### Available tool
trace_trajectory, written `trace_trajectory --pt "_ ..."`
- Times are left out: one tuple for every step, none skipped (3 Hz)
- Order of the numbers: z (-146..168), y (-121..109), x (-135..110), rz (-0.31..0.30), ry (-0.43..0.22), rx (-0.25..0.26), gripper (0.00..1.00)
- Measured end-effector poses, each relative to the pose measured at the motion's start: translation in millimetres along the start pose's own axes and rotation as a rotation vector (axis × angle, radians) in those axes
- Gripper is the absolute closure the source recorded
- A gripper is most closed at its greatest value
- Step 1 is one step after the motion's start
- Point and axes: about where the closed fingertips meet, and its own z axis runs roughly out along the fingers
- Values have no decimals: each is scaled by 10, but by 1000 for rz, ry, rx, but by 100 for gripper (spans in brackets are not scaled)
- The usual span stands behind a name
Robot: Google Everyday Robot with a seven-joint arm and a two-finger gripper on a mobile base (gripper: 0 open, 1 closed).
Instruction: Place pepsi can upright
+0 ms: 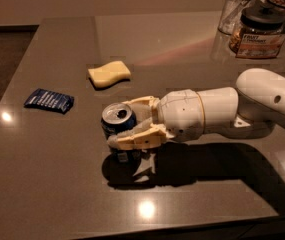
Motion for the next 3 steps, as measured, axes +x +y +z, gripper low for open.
trace_trajectory --pt "-3 -58 12 -18 -39 44 22" --pt "24 -40 -5 -20 -36 36 0" --pt "24 -40 -5 -20 -36 36 0"
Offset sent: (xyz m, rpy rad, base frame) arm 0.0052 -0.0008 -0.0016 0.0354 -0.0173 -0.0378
